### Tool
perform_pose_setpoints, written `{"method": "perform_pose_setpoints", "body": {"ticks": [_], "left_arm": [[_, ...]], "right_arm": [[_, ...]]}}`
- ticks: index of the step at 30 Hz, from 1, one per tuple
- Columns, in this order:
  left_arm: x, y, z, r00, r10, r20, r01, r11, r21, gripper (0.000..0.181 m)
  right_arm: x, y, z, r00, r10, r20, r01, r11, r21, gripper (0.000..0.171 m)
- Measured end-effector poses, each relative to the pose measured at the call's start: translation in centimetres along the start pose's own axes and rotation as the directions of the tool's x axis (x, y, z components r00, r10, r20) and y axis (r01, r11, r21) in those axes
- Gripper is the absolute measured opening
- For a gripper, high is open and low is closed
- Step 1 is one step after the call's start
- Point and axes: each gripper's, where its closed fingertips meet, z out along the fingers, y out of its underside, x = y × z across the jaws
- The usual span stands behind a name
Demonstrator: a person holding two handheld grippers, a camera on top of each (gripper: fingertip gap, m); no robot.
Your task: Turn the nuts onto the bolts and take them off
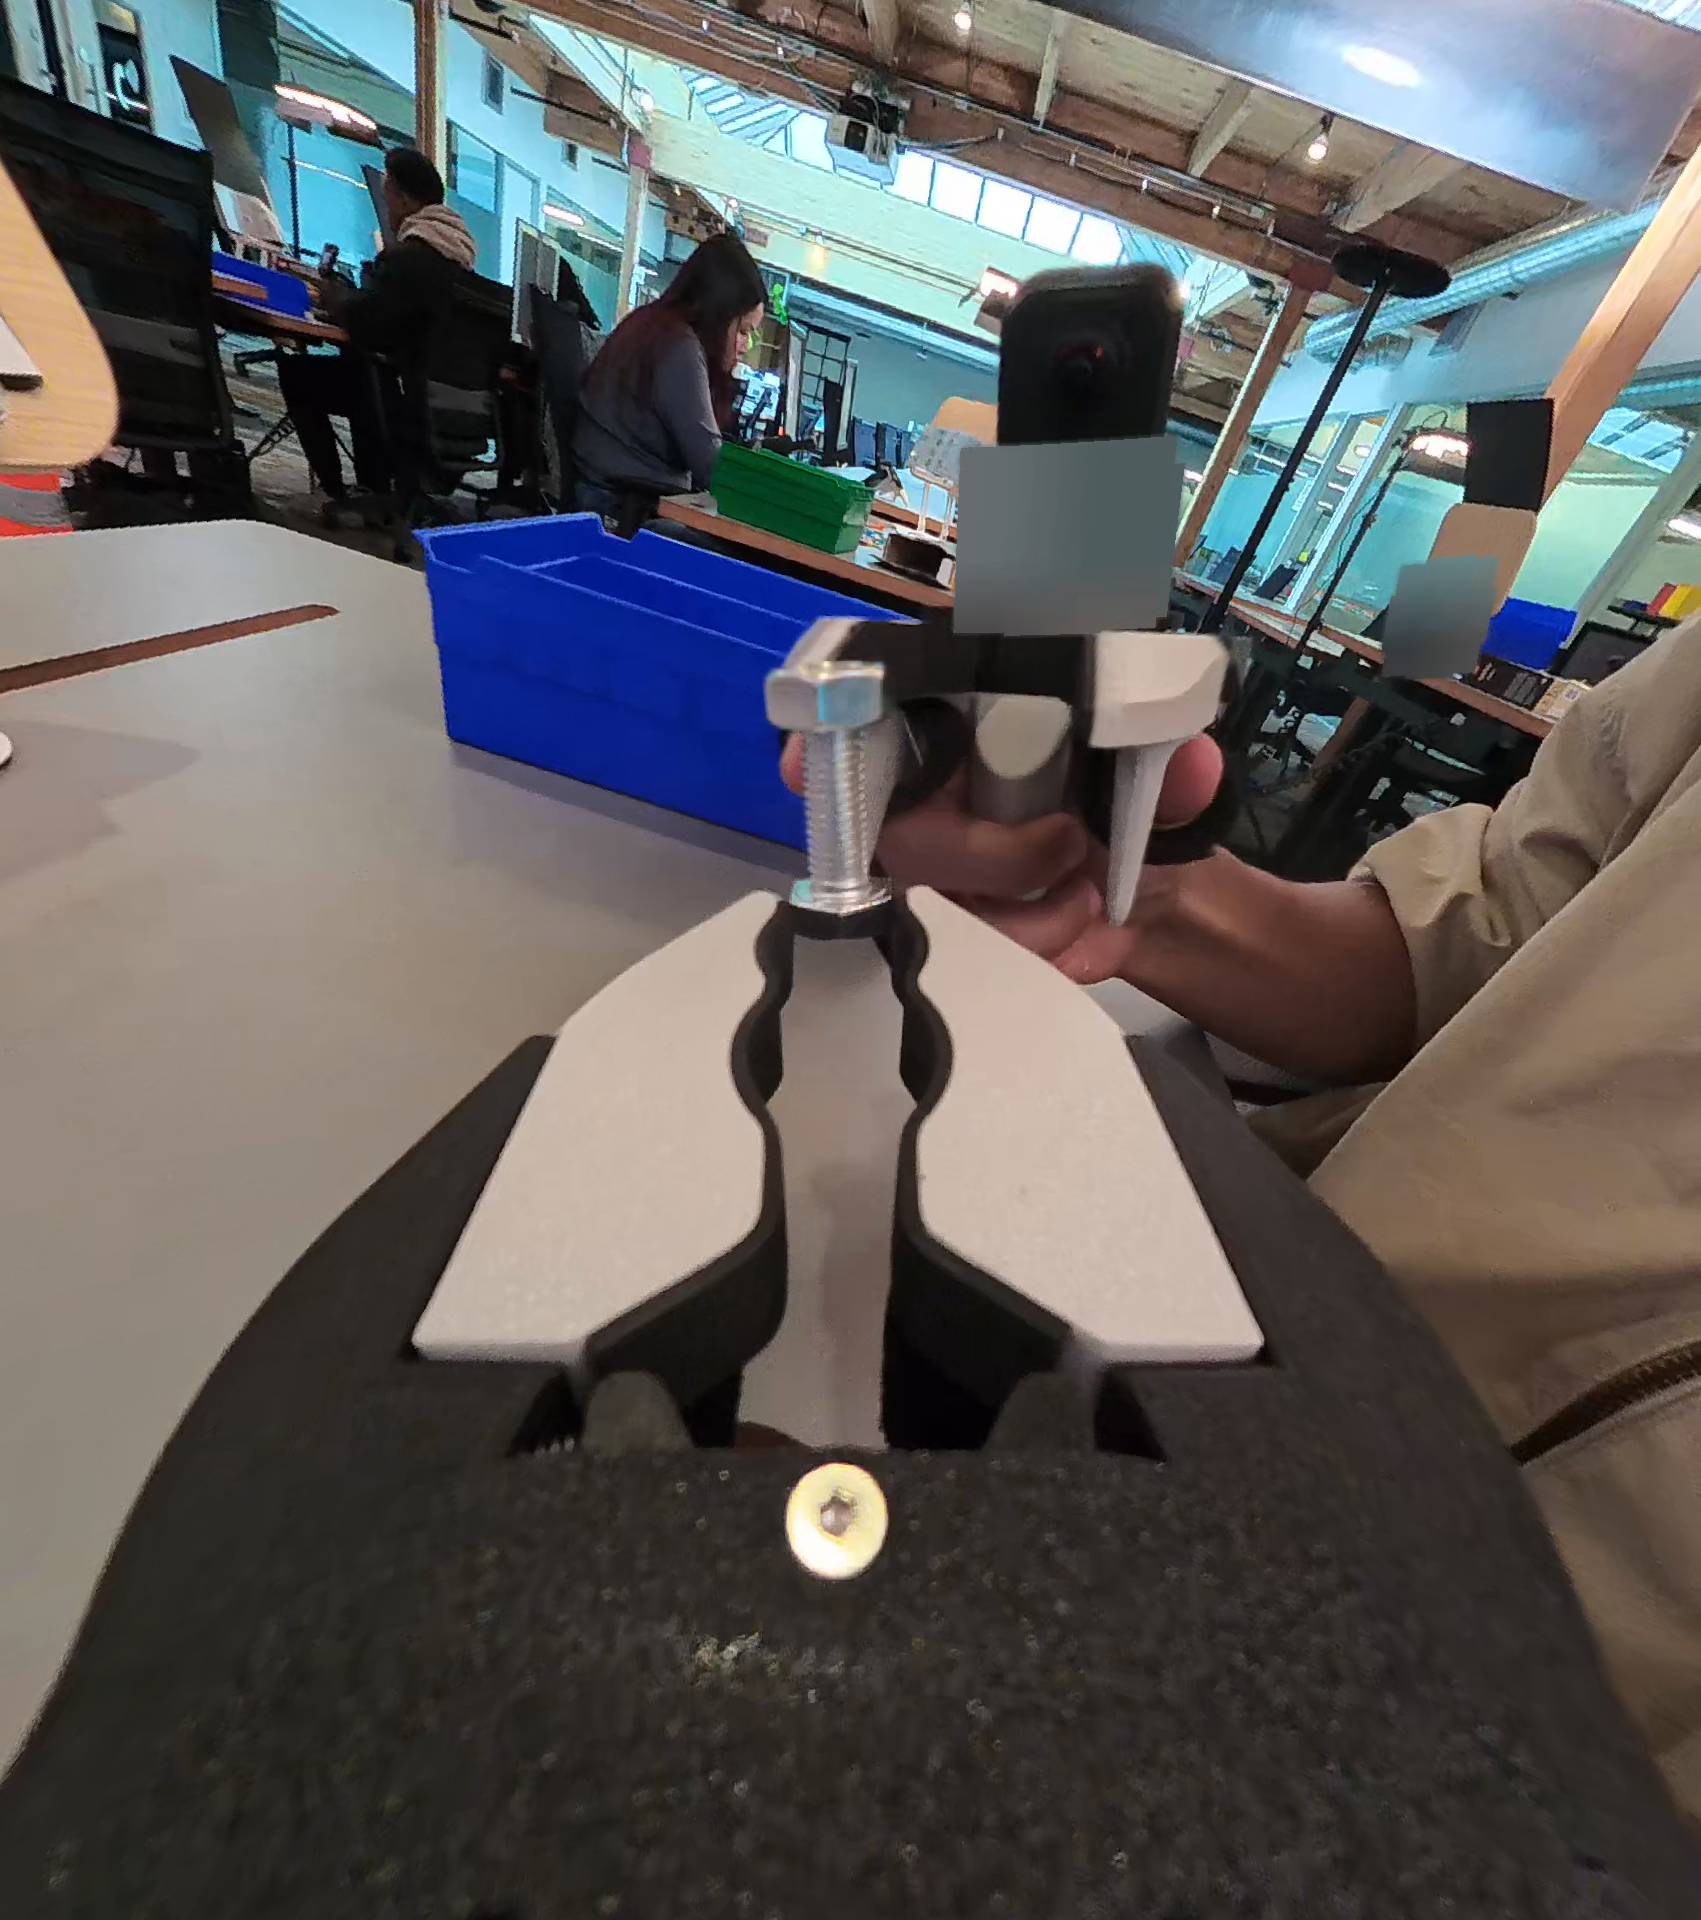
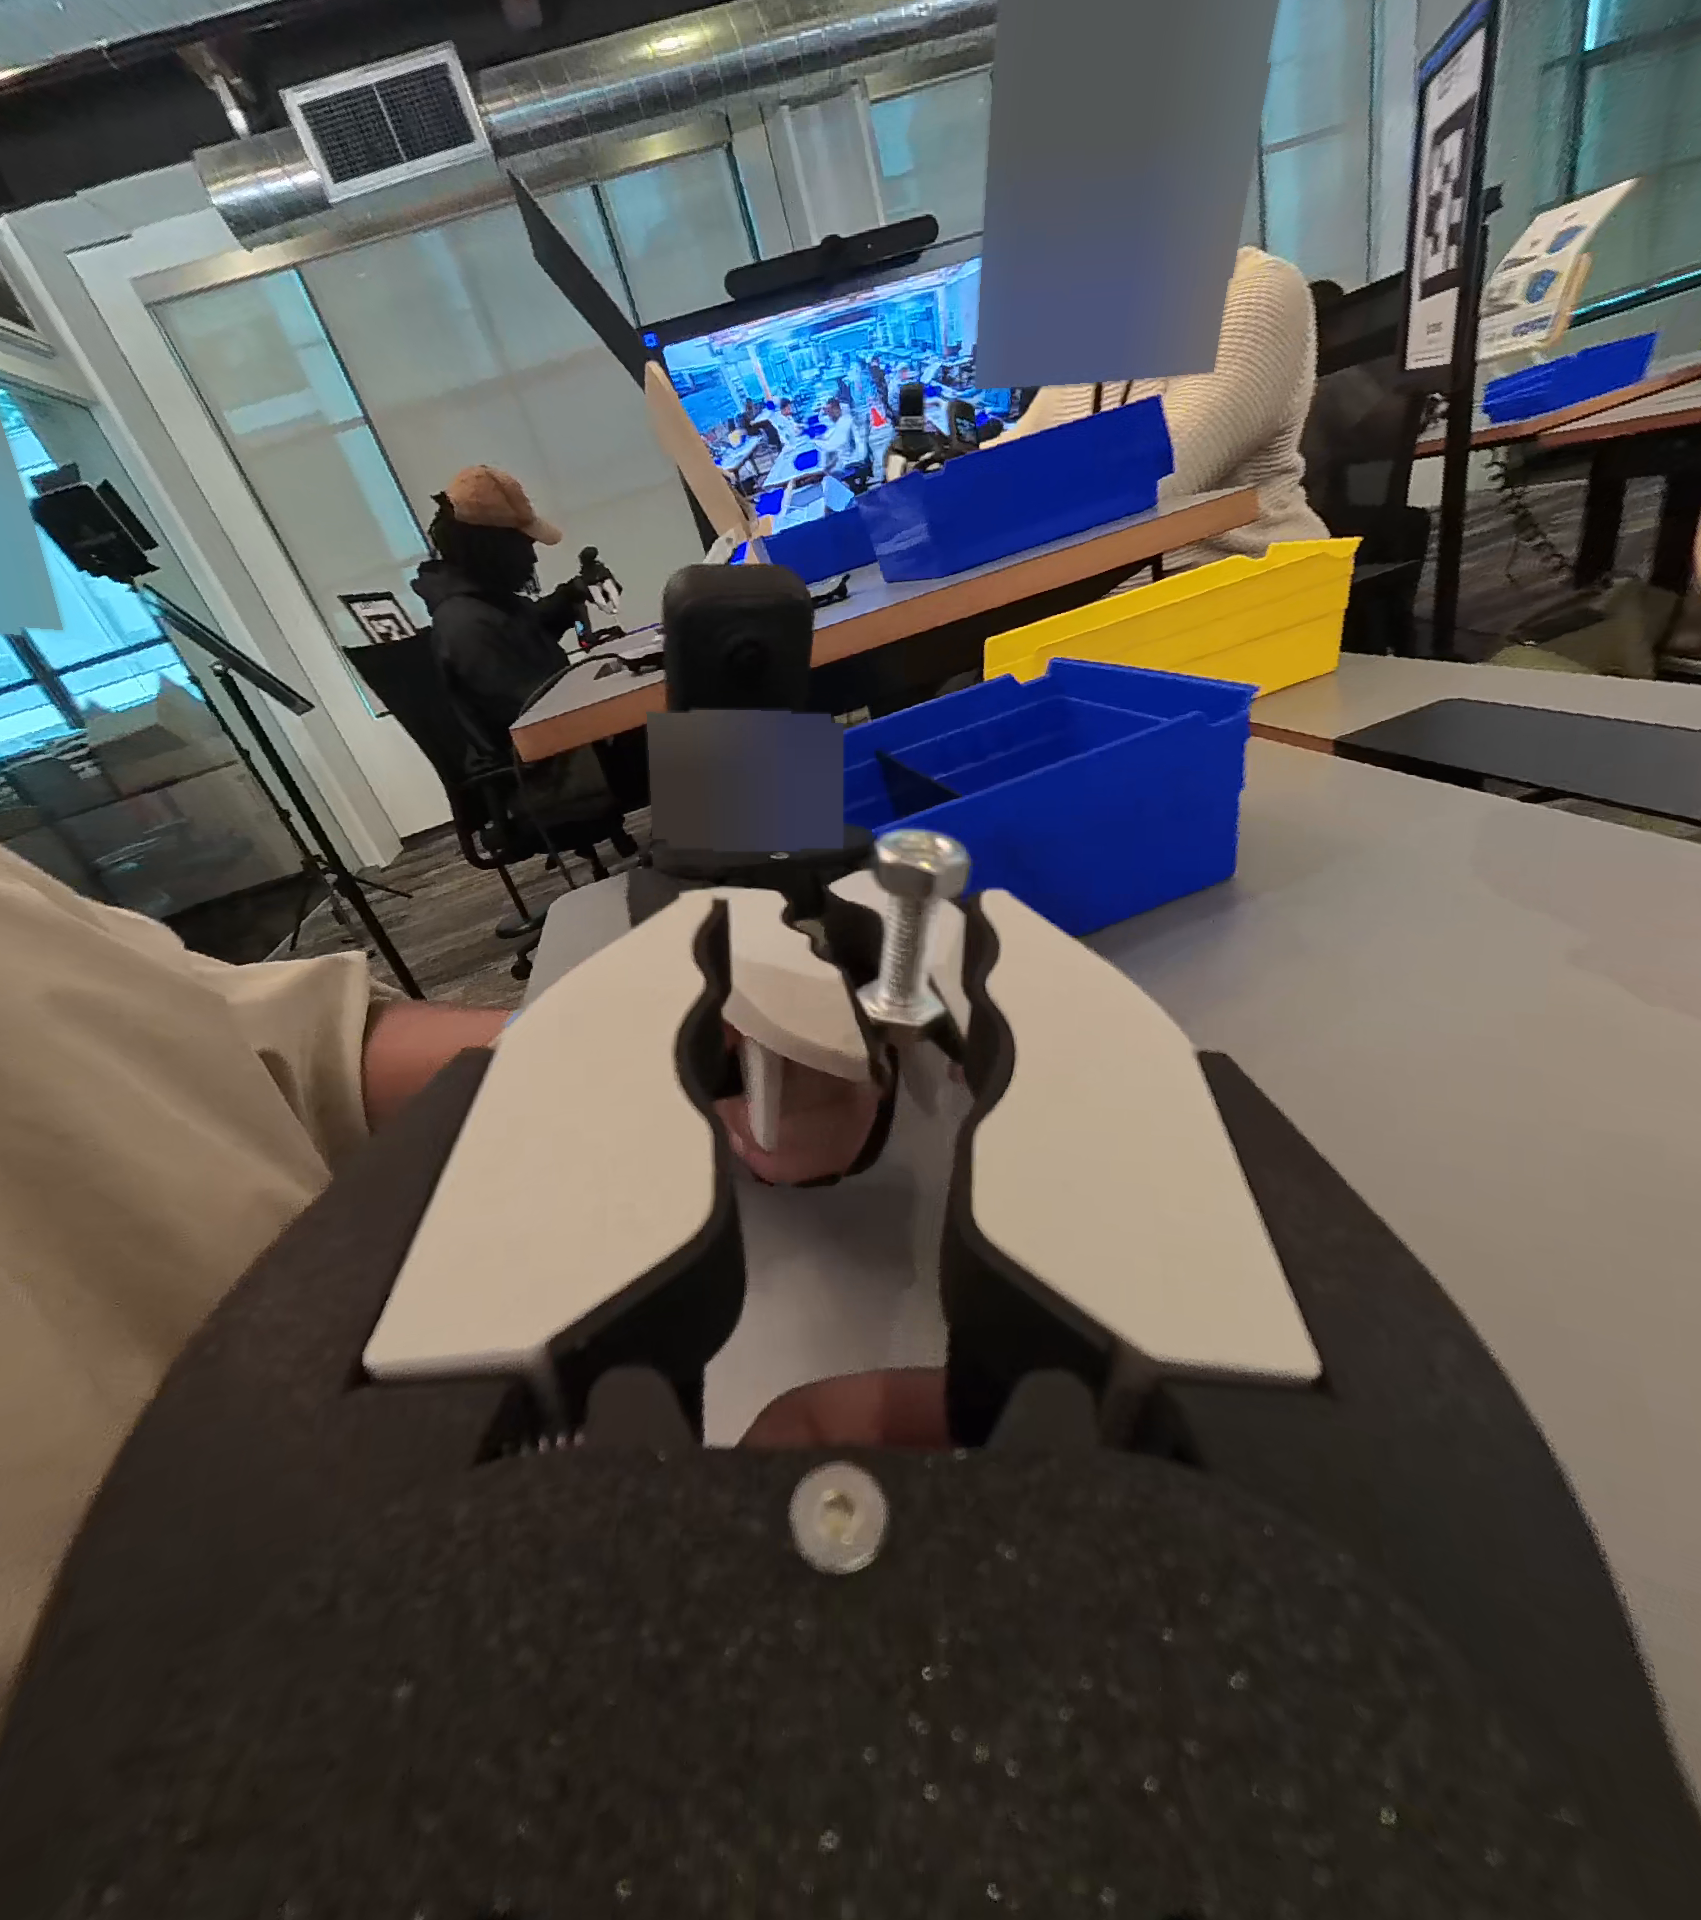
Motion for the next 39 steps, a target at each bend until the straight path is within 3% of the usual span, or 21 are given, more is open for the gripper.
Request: {"method": "perform_pose_setpoints", "body": {"ticks": [7, 12, 15, 25, 32, 39], "left_arm": [[1.6, 0.3, 0.6, 0.997, 0.009, -0.075, -0.010, 1.000, -0.012, 0.018], [0.4, 0.0, 0.0, 1.000, 0.010, -0.023, -0.010, 1.000, -0.004, 0.018], [-0.5, -0.9, -0.8, 1.000, -0.021, 0.008, 0.021, 0.999, 0.035, 0.018], [1.1, 0.2, 0.3, 0.998, -0.015, -0.066, 0.014, 1.000, -0.010, 0.018], [-1.0, -1.6, -1.5, 0.998, -0.069, -0.006, 0.069, 0.995, 0.078, 0.018], [1.2, 0.1, 0.1, 0.997, -0.009, -0.071, 0.009, 1.000, -0.006, 0.018]], "right_arm": [[-0.3, 0.3, 1.4, 1.000, 0.005, 0.029, -0.004, 1.000, -0.028, 0.044], [-0.8, 0.2, 1.4, 1.000, -0.024, 0.013, 0.024, 1.000, -0.007, 0.052], [-0.4, -0.1, 0.2, 1.000, -0.017, 0.001, 0.017, 1.000, 0.008, 0.043], [-0.9, 0.4, 2.2, 1.000, -0.018, 0.026, 0.018, 1.000, -0.024, 0.053], [0.3, 0.0, -0.2, 0.999, -0.023, -0.033, 0.023, 1.000, -0.008, 0.047], [-0.4, 0.6, 2.3, 1.000, -0.004, 0.028, 0.005, 0.999, -0.046, 0.050]]}}
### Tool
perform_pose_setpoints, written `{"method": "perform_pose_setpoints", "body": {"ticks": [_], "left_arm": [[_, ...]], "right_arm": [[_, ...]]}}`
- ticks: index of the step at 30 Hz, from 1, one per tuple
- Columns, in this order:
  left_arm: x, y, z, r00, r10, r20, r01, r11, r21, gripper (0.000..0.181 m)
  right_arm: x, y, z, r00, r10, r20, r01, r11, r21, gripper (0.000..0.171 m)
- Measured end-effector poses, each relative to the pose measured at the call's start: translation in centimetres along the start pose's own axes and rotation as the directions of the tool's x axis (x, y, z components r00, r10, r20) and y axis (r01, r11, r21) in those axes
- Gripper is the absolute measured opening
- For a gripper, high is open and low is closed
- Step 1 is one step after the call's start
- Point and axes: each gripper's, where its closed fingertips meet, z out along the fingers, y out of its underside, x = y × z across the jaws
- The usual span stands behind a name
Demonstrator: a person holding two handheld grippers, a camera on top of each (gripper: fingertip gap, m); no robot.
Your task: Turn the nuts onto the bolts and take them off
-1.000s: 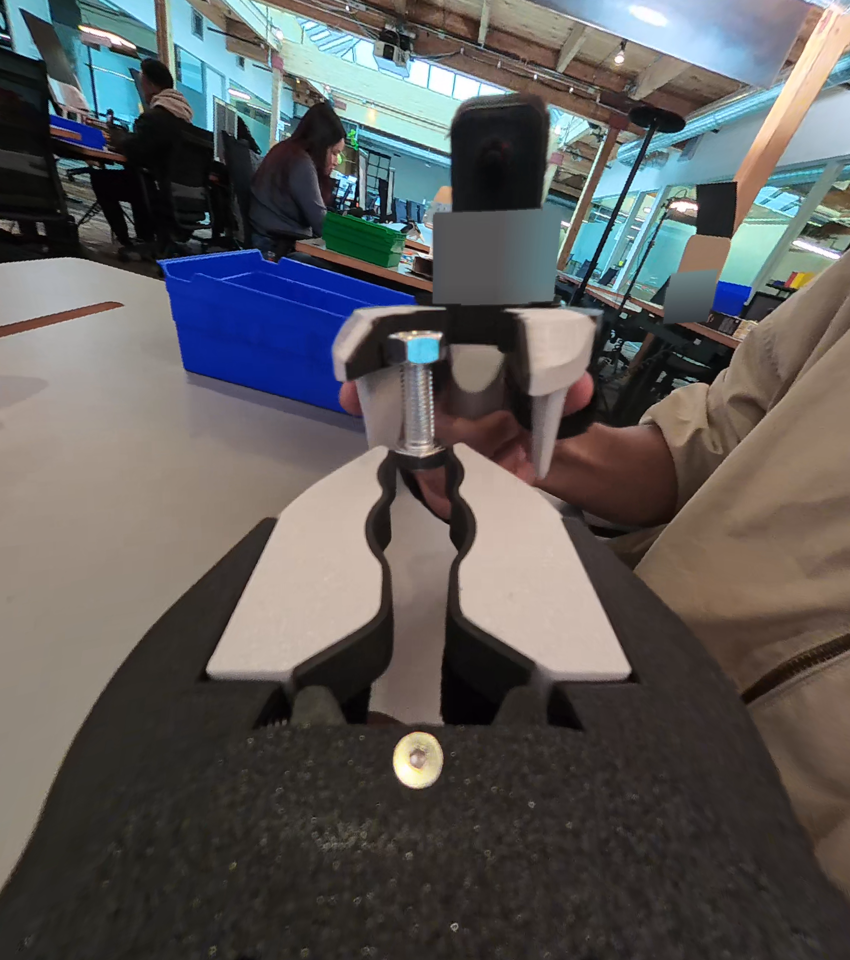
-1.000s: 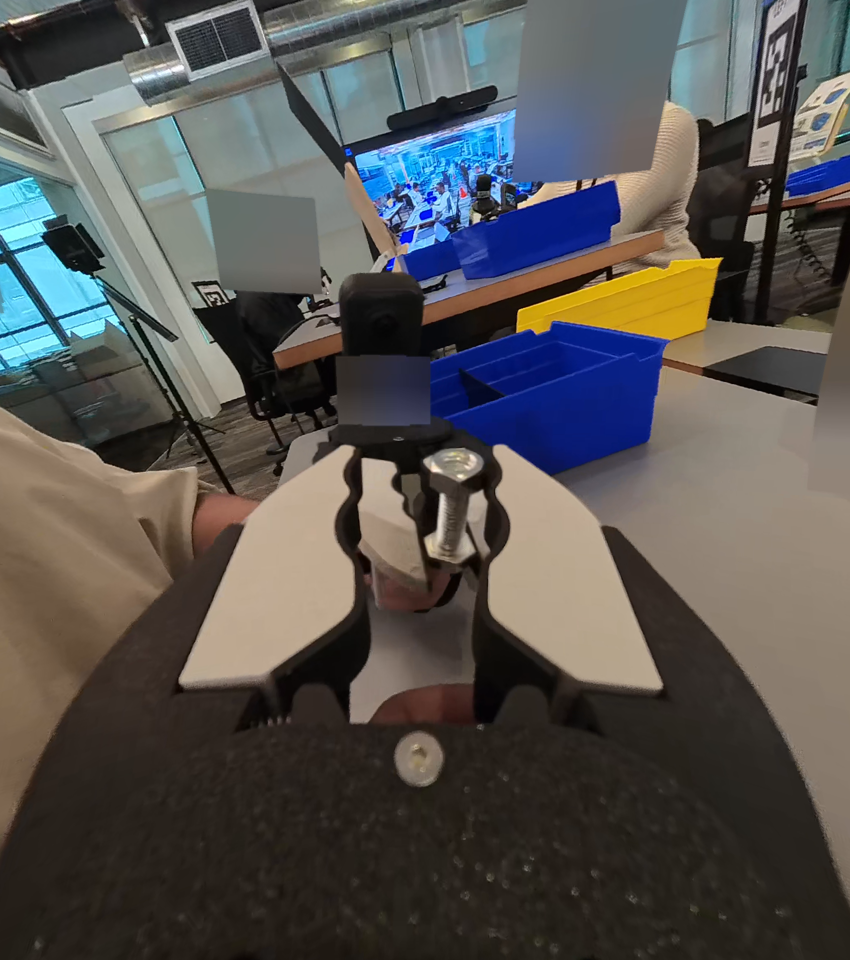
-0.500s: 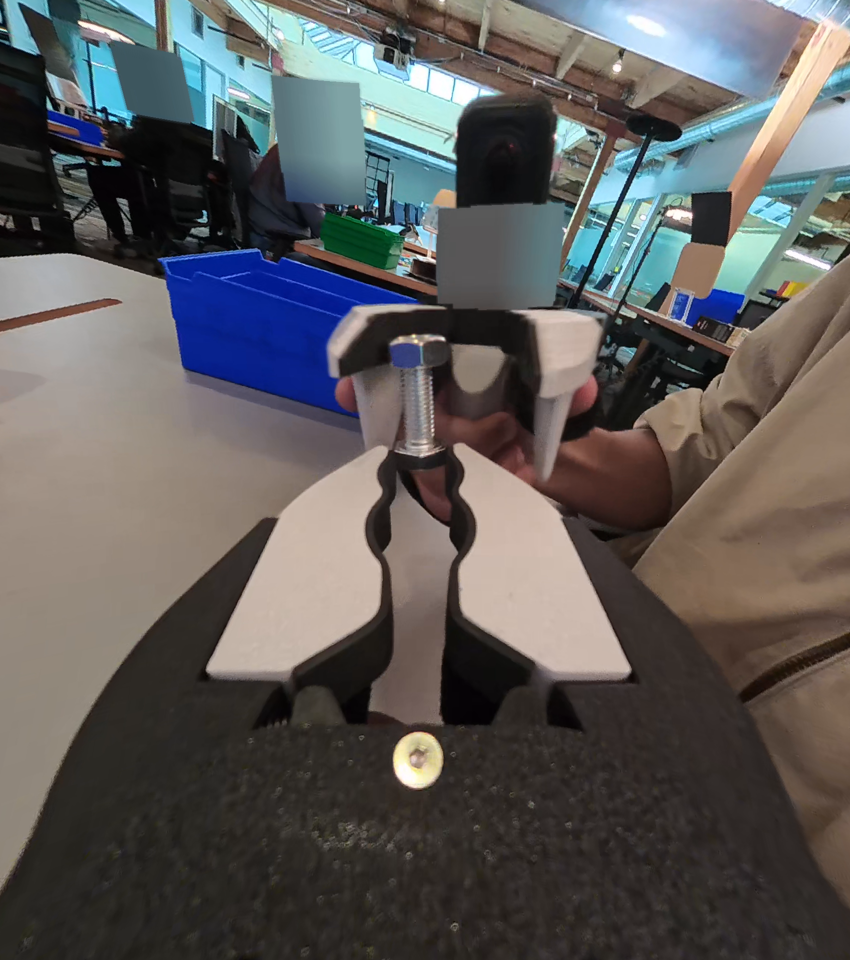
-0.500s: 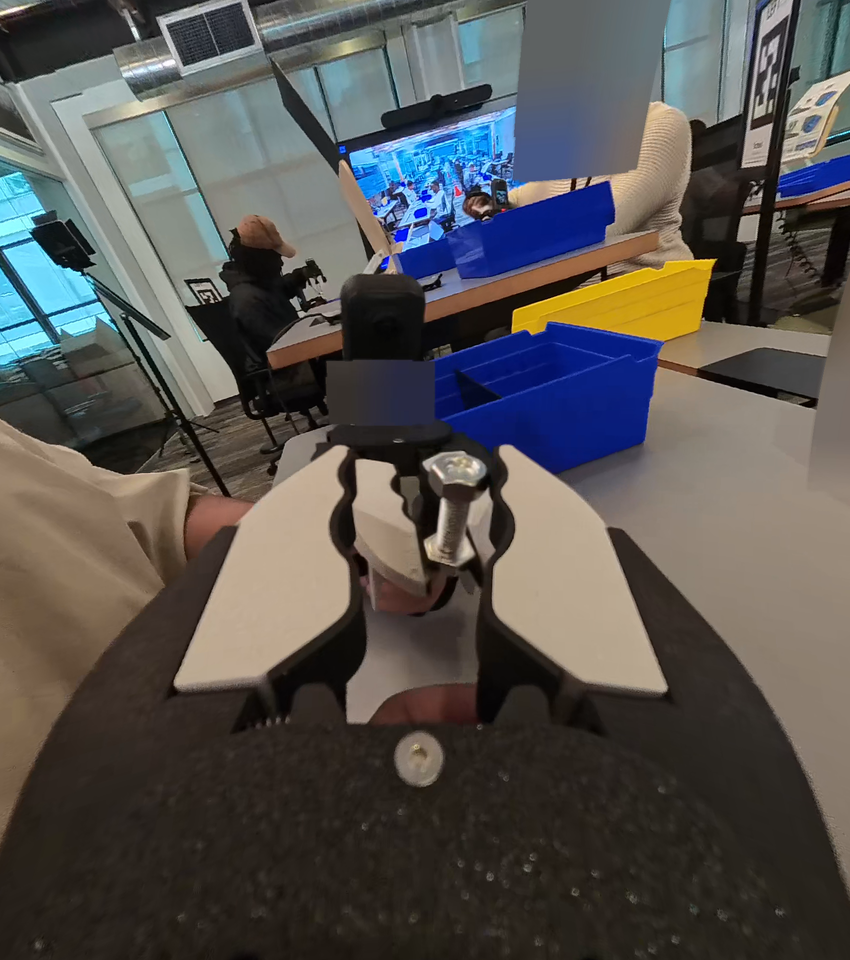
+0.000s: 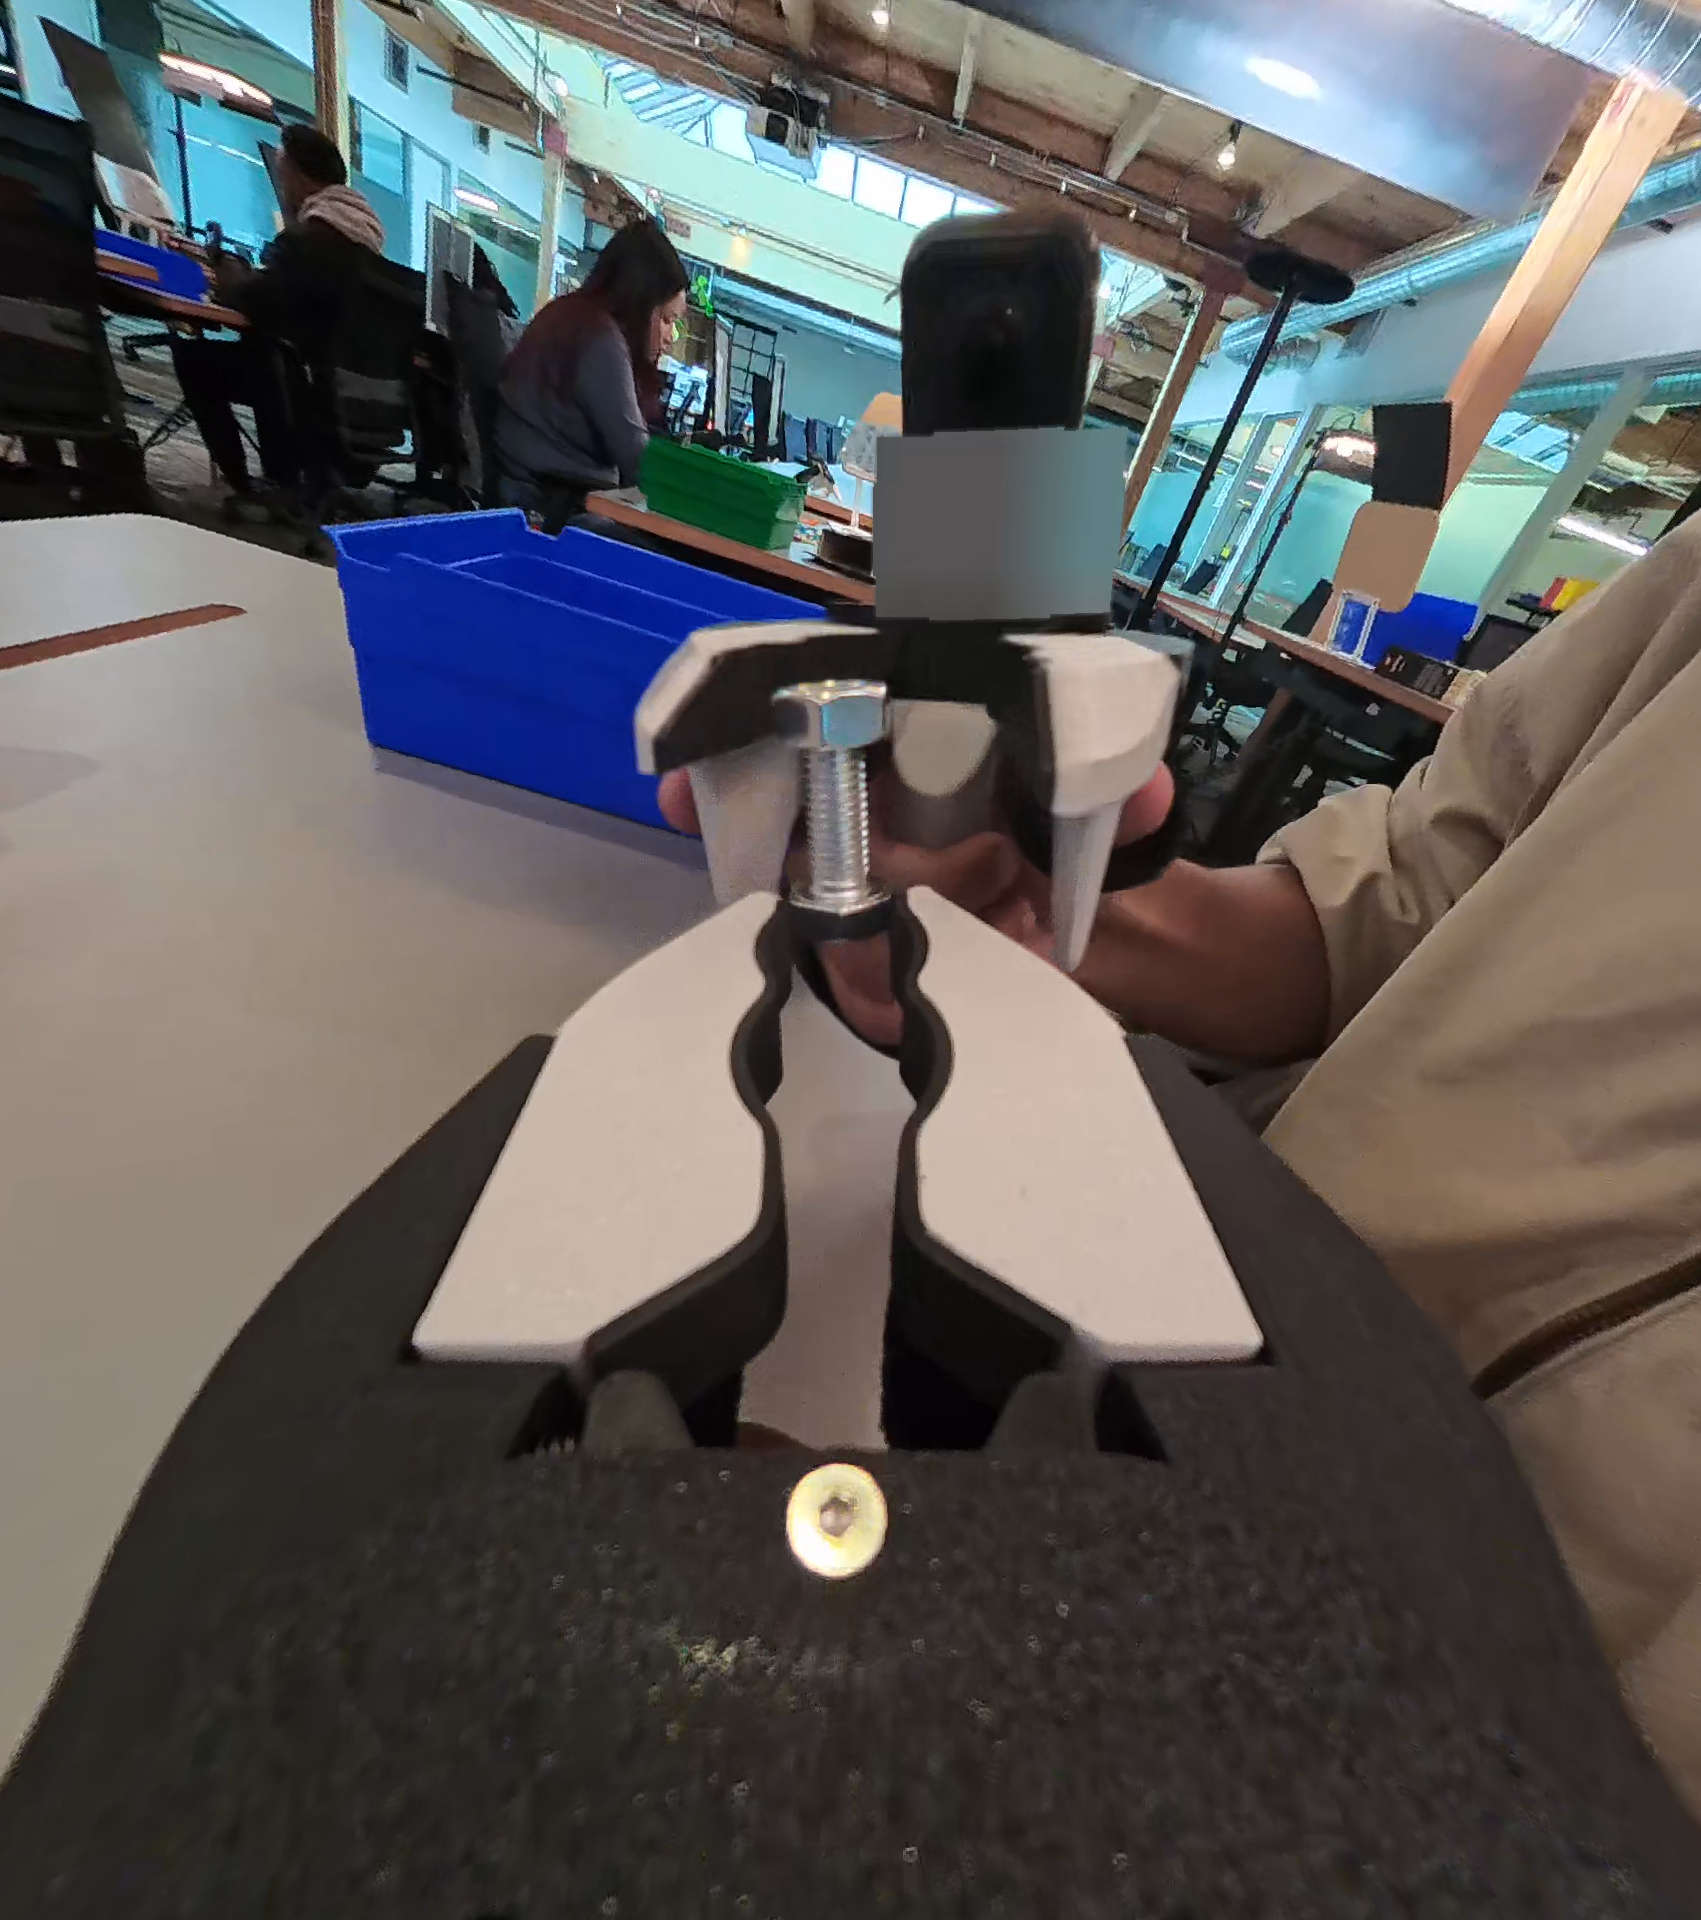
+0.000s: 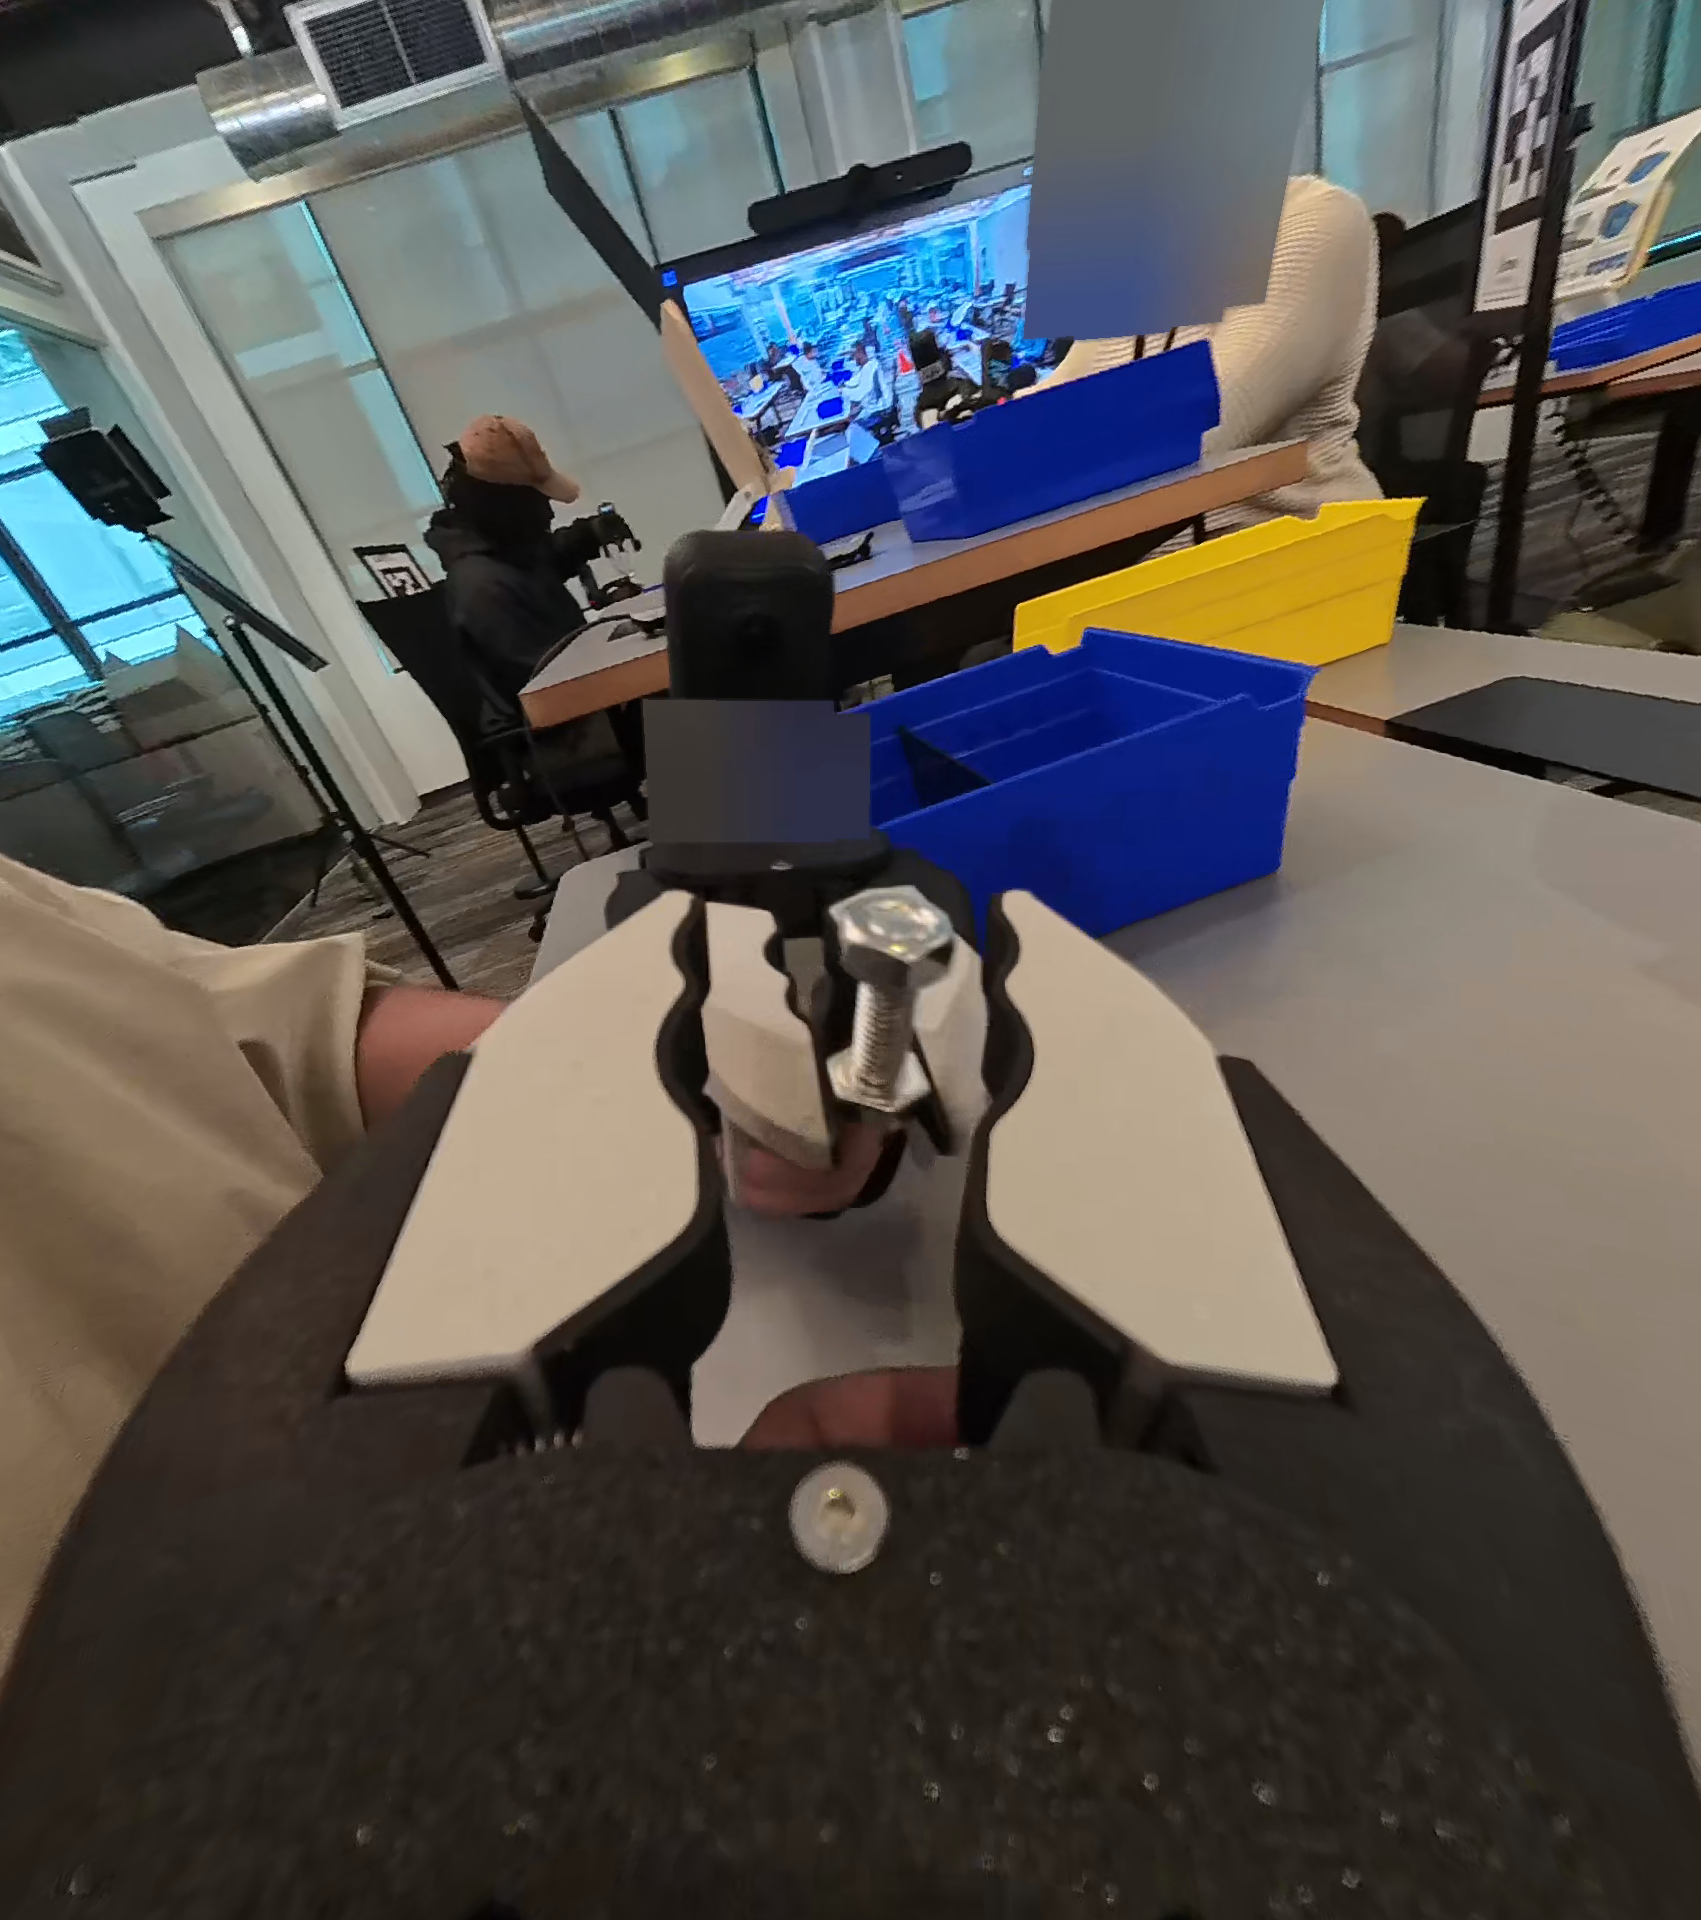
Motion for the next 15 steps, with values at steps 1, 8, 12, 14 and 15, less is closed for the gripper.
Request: {"method": "perform_pose_setpoints", "body": {"ticks": [1, 8, 12, 14, 15], "left_arm": [[-0.3, 0.0, 0.0, 1.000, -0.007, 0.009, 0.007, 1.000, -0.002, 0.018], [-2.9, -1.4, -2.2, 0.993, -0.065, 0.097, 0.058, 0.996, 0.069, 0.018], [-1.5, -0.7, -1.2, 0.998, -0.034, 0.043, 0.033, 0.999, 0.030, 0.018], [-0.6, -0.1, -0.5, 1.000, -0.015, 0.010, 0.015, 1.000, -0.003, 0.018], [-0.4, 0.2, -0.3, 1.000, -0.011, 0.000, 0.011, 1.000, -0.013, 0.018]], "right_arm": [[-0.2, 0.1, 0.1, 1.000, -0.004, 0.006, 0.004, 1.000, -0.002, 0.050], [0.0, -0.8, -2.5, 0.998, -0.030, -0.047, 0.032, 0.999, 0.041, 0.045], [1.0, -0.3, -2.0, 0.998, -0.008, -0.063, 0.009, 1.000, 0.015, 0.048], [1.0, 0.1, -1.0, 0.998, -0.007, -0.055, 0.007, 1.000, -0.004, 0.051], [0.7, 0.3, -0.6, 0.999, -0.002, -0.037, 0.002, 1.000, -0.012, 0.051]]}}
